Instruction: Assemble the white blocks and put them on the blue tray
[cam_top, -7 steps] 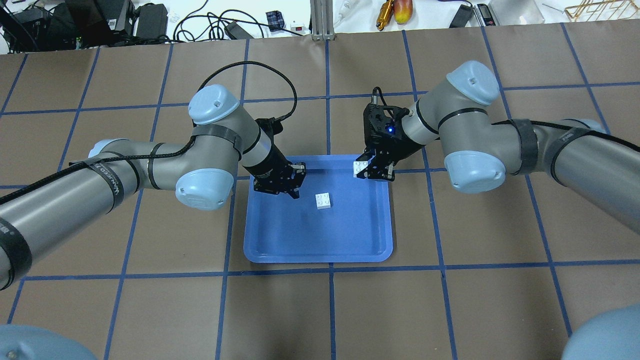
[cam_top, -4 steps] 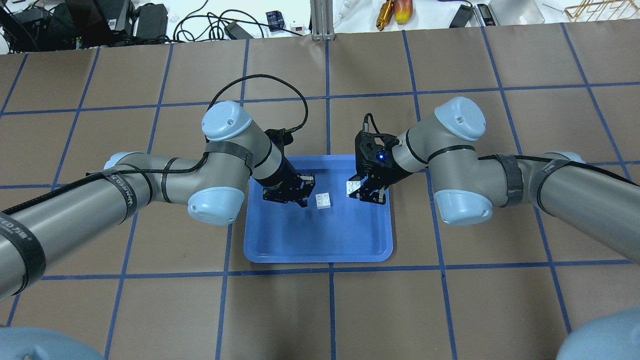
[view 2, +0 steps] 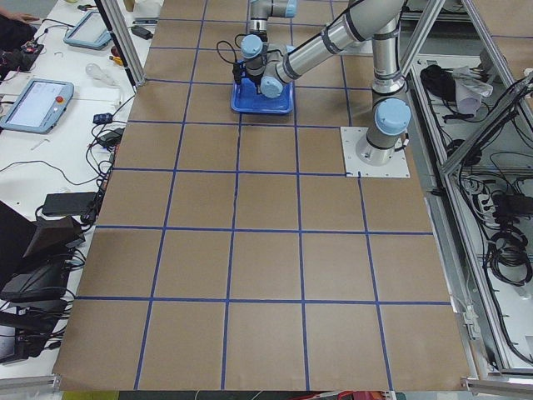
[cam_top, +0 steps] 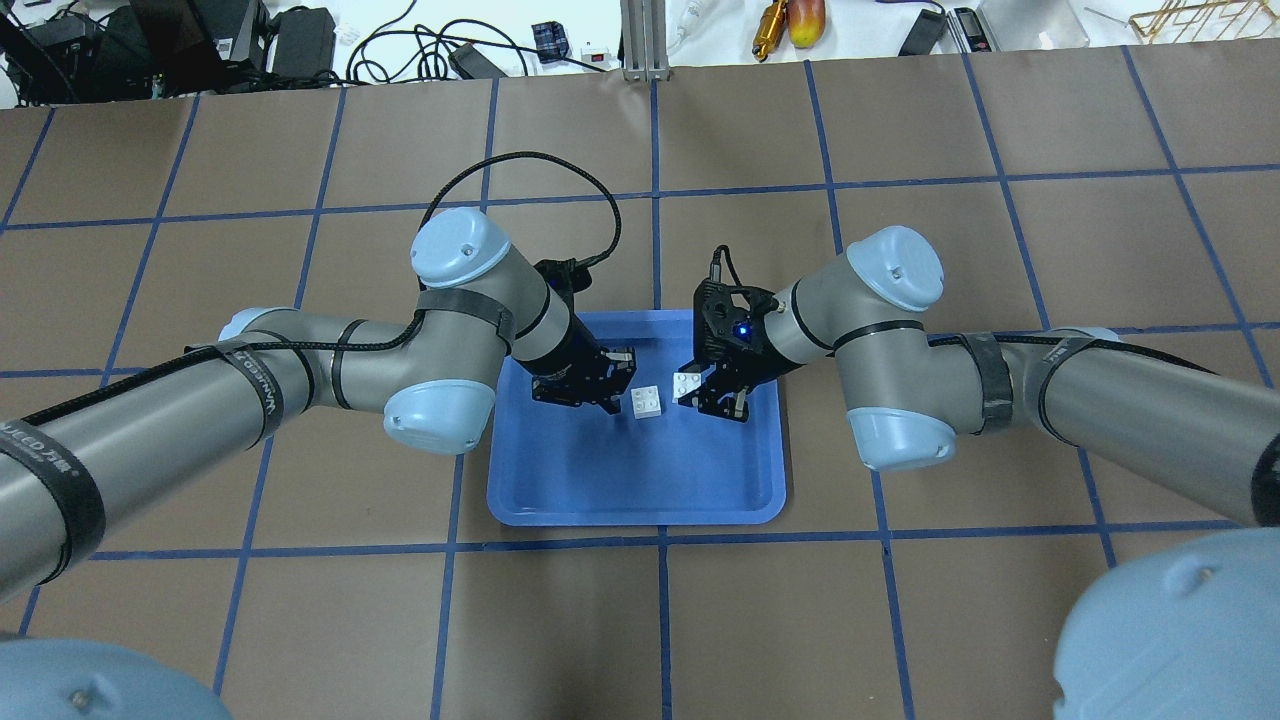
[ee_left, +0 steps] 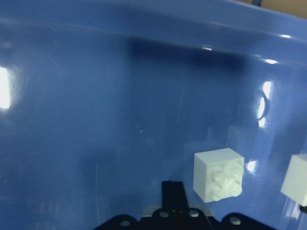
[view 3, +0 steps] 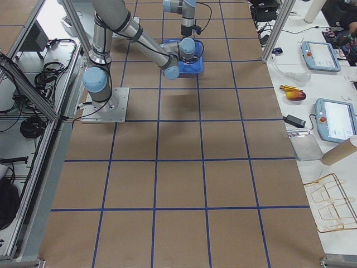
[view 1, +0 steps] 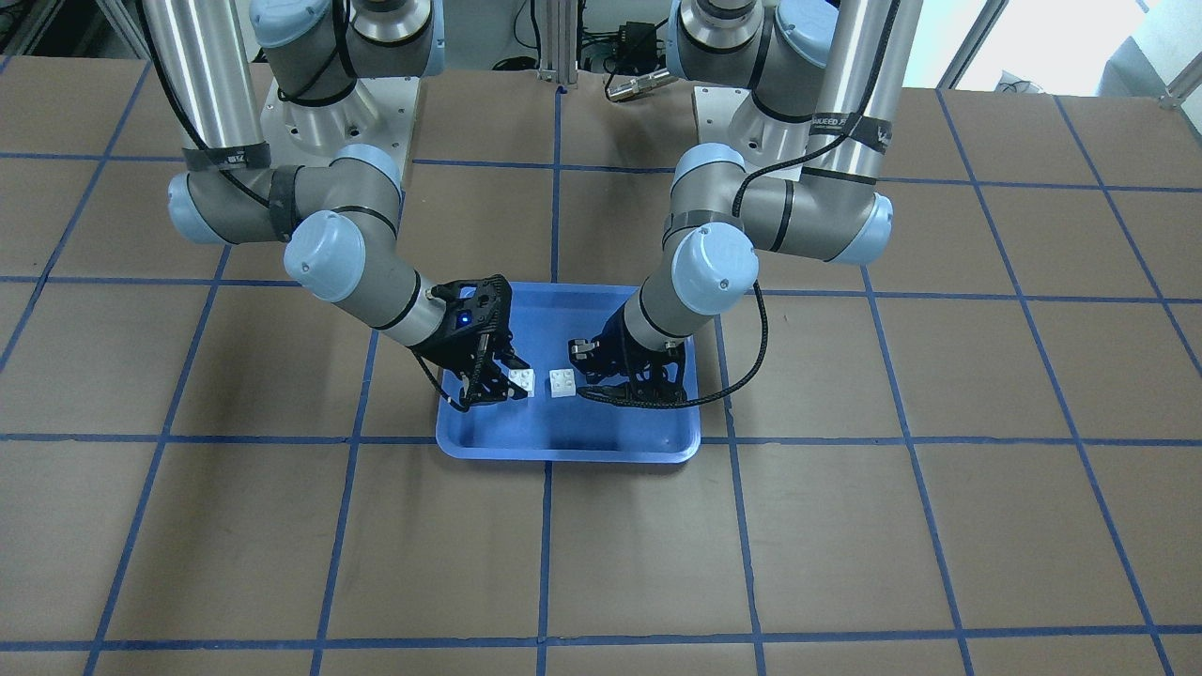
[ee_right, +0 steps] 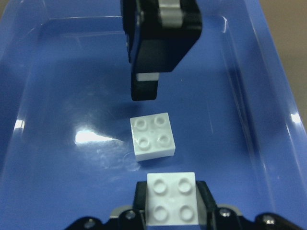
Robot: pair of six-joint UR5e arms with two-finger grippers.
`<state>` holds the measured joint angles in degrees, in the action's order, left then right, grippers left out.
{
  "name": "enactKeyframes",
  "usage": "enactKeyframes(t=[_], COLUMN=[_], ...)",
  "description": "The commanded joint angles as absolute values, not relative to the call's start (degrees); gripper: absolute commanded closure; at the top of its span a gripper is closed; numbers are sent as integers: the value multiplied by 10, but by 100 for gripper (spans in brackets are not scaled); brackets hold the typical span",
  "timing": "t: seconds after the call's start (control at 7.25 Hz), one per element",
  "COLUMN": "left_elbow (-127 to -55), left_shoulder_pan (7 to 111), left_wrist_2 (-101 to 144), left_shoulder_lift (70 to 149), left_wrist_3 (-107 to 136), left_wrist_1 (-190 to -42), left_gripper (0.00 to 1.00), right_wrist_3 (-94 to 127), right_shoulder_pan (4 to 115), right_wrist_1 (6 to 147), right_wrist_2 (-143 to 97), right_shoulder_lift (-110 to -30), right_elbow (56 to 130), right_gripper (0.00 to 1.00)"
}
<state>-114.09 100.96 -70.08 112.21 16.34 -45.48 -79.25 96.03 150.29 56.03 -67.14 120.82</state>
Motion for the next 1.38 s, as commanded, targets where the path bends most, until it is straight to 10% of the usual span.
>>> enactKeyframes(t=[0.0, 1.24], left_elbow=[-1137, -1135], left_shoulder_pan=[1013, 1020], left_wrist_2=[-701, -703], left_shoulder_lift=[1125, 1125], left_wrist_3=[164, 168], left_wrist_1=[-454, -453], left_gripper=[100, 100], right_wrist_3=[-774, -766], right_shoulder_pan=[968, 976], right_wrist_1=[1511, 1529], right_wrist_2=[559, 562], right_shoulder_lift=[-666, -647], right_elbow=[1205, 1206], right_gripper=[85, 84])
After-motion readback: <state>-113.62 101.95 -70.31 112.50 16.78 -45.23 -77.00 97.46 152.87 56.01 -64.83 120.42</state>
